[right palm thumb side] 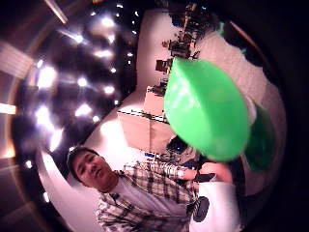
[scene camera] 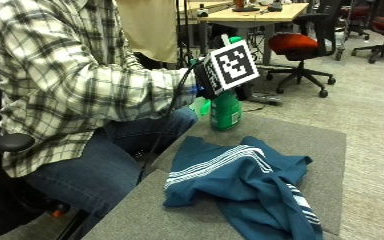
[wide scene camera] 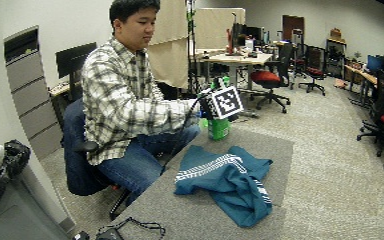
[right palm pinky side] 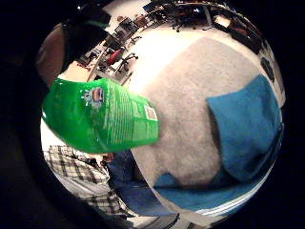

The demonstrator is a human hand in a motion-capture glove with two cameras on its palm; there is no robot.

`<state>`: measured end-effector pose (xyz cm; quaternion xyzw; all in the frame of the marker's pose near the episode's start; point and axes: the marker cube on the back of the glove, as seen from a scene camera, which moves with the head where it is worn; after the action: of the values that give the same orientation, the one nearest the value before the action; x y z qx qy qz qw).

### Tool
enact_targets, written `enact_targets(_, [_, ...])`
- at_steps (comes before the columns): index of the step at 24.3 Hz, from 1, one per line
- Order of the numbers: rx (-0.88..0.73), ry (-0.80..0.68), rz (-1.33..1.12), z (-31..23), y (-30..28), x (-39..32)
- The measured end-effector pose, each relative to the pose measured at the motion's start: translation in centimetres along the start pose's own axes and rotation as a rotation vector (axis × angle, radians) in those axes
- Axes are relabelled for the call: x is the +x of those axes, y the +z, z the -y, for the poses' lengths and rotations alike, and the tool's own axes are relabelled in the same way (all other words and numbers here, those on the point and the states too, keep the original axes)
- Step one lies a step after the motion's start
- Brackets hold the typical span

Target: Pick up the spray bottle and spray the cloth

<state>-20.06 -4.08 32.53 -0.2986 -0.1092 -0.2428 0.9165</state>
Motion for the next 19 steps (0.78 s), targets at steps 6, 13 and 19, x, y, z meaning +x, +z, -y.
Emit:
enact_targets(6, [0.022, 0.003, -0.274, -4.0, -3.8, -1.2])
enact_targets(13, [0.057, 0.091, -0.758, -12.3, -10.2, -3.1])
enact_targets(19, [0.107, 0.265, -0.993, -19.8, -12.6, -3.7])
